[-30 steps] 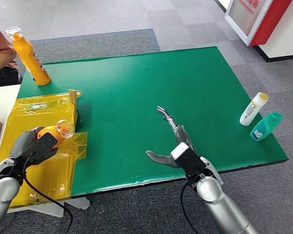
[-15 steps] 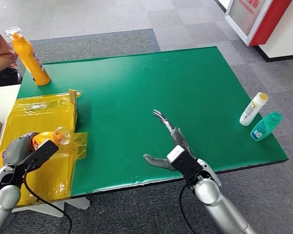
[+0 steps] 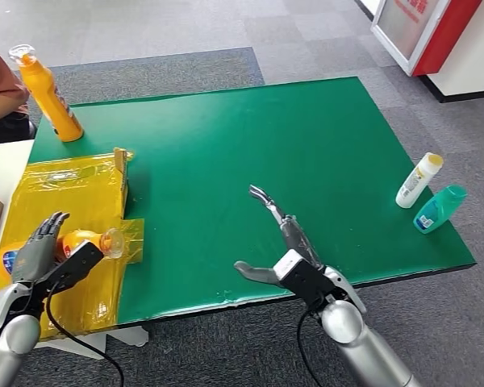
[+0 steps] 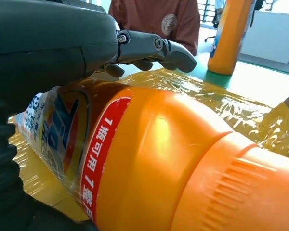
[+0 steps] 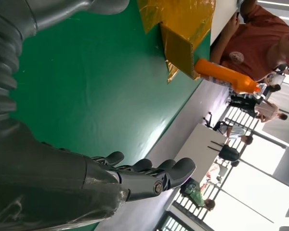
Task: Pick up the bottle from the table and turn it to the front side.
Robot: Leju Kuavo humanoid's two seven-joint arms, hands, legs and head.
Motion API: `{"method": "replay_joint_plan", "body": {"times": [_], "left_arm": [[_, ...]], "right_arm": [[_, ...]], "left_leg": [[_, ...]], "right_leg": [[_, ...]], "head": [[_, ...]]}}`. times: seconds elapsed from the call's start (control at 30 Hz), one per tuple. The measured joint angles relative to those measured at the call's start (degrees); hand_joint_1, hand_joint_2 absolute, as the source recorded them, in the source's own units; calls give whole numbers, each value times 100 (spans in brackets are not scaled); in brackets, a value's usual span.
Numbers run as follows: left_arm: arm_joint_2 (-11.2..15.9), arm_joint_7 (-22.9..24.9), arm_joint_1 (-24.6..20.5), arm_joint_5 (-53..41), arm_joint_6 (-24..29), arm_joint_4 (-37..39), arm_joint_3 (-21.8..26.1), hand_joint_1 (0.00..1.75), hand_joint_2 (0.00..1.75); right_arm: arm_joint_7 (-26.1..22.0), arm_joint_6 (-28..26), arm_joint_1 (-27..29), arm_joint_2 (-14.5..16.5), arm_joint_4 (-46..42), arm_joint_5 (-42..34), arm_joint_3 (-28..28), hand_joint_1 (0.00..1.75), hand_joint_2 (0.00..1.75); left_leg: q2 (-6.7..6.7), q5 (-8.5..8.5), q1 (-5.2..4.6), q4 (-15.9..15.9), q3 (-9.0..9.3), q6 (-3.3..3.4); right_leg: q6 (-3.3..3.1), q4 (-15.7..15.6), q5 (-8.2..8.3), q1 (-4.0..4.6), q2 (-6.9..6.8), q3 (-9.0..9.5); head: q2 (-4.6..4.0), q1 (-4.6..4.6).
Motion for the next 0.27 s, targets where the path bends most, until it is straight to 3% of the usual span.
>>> {"method": "replay_joint_plan", "body": {"times": [0.27], "left_arm": [[-7,-86,196,-86,-13,-283,-7,0,175]], "right_arm": [[-115,-61,103,-94,-263,0,-140,0,175]], "left_leg": [[0,0,0,0,0,1]], "right_leg": [[0,-1,0,-1,0,0]], "head": [[0,0]]}}
